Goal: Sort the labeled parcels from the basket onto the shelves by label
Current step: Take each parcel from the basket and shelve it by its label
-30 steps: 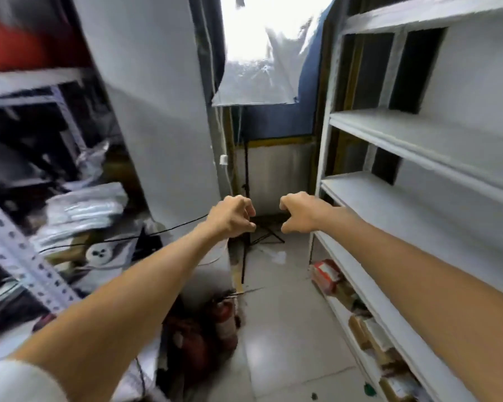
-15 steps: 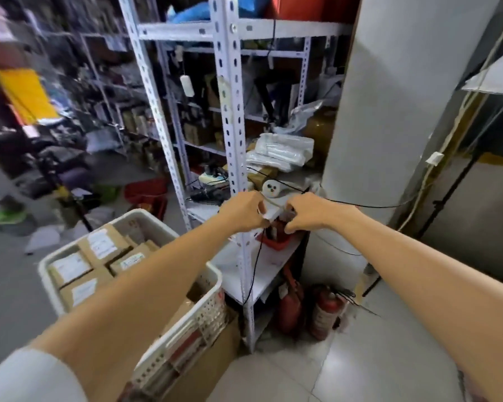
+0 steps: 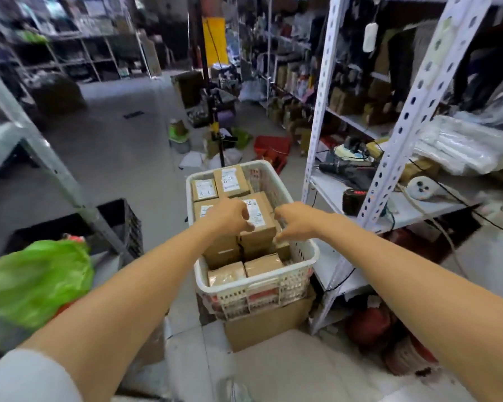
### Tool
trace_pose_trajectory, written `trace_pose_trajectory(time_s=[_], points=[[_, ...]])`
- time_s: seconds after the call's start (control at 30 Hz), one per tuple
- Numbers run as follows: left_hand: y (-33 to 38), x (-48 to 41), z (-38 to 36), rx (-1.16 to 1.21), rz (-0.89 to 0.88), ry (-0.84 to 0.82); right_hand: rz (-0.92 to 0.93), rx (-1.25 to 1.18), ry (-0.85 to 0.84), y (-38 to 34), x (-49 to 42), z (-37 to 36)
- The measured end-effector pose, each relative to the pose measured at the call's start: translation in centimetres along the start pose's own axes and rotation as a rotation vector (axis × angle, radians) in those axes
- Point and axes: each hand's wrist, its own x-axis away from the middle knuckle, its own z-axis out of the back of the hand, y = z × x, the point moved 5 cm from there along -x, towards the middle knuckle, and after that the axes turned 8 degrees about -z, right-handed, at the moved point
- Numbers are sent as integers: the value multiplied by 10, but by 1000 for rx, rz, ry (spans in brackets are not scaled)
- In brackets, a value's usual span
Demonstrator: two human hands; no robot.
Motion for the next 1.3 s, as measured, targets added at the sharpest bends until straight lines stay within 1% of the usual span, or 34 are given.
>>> trace_pose_trajectory(time_s=[0.1,0.17,0.27,0.4,0.53,0.7,0.8,0.93,1.03,1.2,1.3], points=[[-20,-15,13,66,40,10,-31,66,-17,-2,-25,2],[-33,-27,17,56,63,-10,-54,112,-45,3,-39,6],[-54,-53,17,62,92,-30,-83,128,-36,12,-57,21],[-71,-90,14,92,74,-39,-124,159,-43,16,-95,40],[-86,-122,8,73,58,-60,-109,199,-46,5,-137,47],[-108,-154,-4,162,110,-72,-72,221,-105,1,-183,42],[-119,-175,-15,247,178,-76,-38,242,-140,10,-214,38],[-130,-198,-43,376,312,-78,14,260,-192,21,-254,33],[-138,-213,-71,351,388,-149,68,265,-235,27,-281,24],[-164,-240,-108,255,488,-145,77,315,-301,48,-337,-17],[-172,-248,-124,281,536,-123,43,268,-330,57,-361,-45]])
